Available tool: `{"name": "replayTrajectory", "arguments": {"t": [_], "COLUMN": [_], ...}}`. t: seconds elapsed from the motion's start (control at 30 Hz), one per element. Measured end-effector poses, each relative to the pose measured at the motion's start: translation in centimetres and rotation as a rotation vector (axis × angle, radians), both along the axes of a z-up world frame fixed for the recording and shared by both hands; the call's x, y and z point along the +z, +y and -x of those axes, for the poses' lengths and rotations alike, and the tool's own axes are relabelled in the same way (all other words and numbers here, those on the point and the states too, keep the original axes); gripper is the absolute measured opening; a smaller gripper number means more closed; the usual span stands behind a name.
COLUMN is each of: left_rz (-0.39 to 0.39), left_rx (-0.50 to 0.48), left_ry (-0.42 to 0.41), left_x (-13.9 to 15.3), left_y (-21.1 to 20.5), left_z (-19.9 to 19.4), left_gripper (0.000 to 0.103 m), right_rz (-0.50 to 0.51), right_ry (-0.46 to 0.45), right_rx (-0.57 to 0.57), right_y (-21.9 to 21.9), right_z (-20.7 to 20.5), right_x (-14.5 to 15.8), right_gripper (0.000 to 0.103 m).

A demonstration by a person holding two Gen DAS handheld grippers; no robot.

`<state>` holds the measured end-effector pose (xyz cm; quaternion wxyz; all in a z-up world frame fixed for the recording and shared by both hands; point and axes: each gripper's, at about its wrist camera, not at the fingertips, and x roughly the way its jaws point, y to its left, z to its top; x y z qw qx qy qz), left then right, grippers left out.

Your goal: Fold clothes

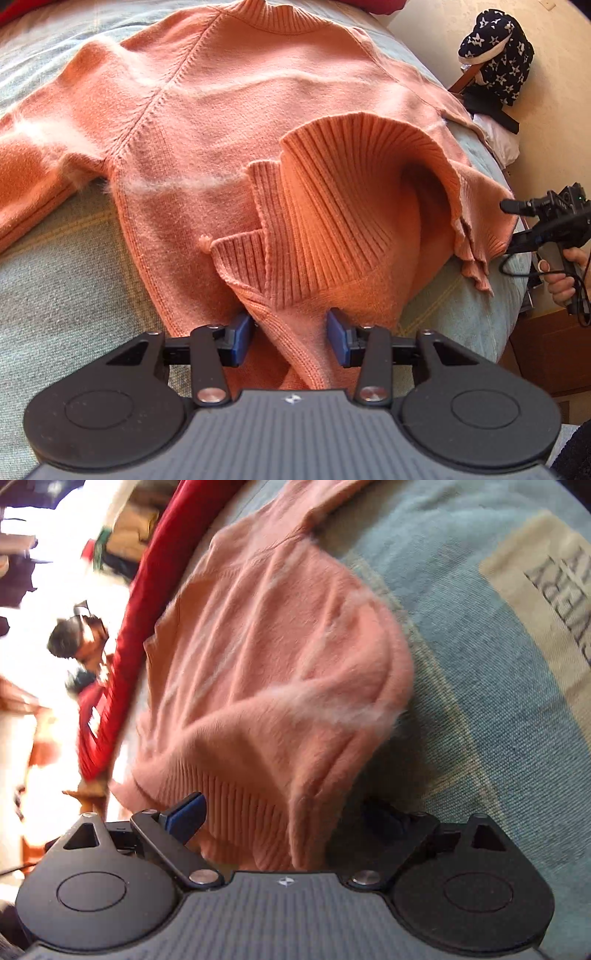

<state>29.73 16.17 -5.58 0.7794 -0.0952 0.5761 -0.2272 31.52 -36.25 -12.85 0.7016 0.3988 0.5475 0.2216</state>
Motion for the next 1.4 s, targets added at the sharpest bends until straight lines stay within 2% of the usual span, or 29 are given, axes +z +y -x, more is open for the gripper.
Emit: {"name": "replayTrajectory", "arguments": {"t": [0.07,0.13,0.2,0.3,0.4,0.47,0.53,0.6,0.67,0.77,0.9,0.97,1.03,1.1,1.27,1.4], "left_rz": [0.004,0.007,0.011,0.014,0.015,0.016,0.013,0.007,0.001,-0.028,-0.065,-0.061,-0.051,-0.057,-0.06,-0.047], "left_rx": [-0.009,-0.017,-0.026,-0.037,-0.048,-0.053,-0.056,-0.057,-0.058,-0.04,-0.034,-0.018,0.002,0.003,0.047,0.09], "left_ry": [0.0,0.001,0.001,0.001,0.001,0.003,0.002,-0.002,-0.005,-0.001,-0.01,-0.009,-0.004,-0.008,-0.007,-0.005], "left_x": [0.0,0.0,-0.1,-0.1,-0.1,-0.1,-0.1,0.0,0.0,0.4,0.6,0.3,0.1,0.2,0.6,0.8], "left_y": [0.1,0.2,0.2,0.3,0.4,0.4,0.4,0.3,0.3,-0.2,-0.8,-0.7,-0.6,-0.7,-0.6,-0.5], "left_z": [-0.1,-0.1,-0.2,-0.2,-0.3,-0.4,-0.4,-0.3,-0.3,-0.1,0.1,0.1,-0.1,0.0,0.2,0.2], "left_gripper": [0.042,0.042,0.043,0.043,0.043,0.043,0.043,0.043,0.044,0.043,0.043,0.043,0.043,0.043,0.035,0.034], "right_rz": [-0.102,-0.087,-0.079,-0.17,-0.186,-0.162,-0.145,-0.181,-0.196,-0.191,-0.133,-0.151,-0.179,-0.229,-0.218,-0.215], "right_ry": [0.001,0.009,0.033,0.063,0.039,0.035,0.036,0.034,0.052,0.14,0.16,0.184,0.183,0.151,0.148,0.14], "right_rx": [-0.106,-0.132,-0.164,-0.212,-0.2,-0.214,-0.228,-0.239,-0.245,-0.25,-0.14,-0.133,-0.152,-0.166,-0.171,-0.17], "right_y": [-1.4,-1.5,-1.5,-1.1,0.4,0.4,0.0,-0.7,-0.8,-0.5,0.0,0.1,0.1,0.2,0.1,0.1], "right_z": [0.6,1.3,2.1,3.1,2.7,2.4,2.4,2.8,2.6,2.1,2.5,3.0,2.9,2.8,3.0,2.9], "right_x": [-1.4,-1.3,-1.1,-1.2,-1.9,-2.9,-3.9,-4.9,-5.2,-4.2,-2.0,-2.8,-4.3,-5.6,-4.2,-3.7], "right_gripper": [0.094,0.081,0.075,0.076,0.075,0.062,0.018,0.012,0.012,0.013,0.018,0.018,0.01,0.007,0.01,0.01]}}
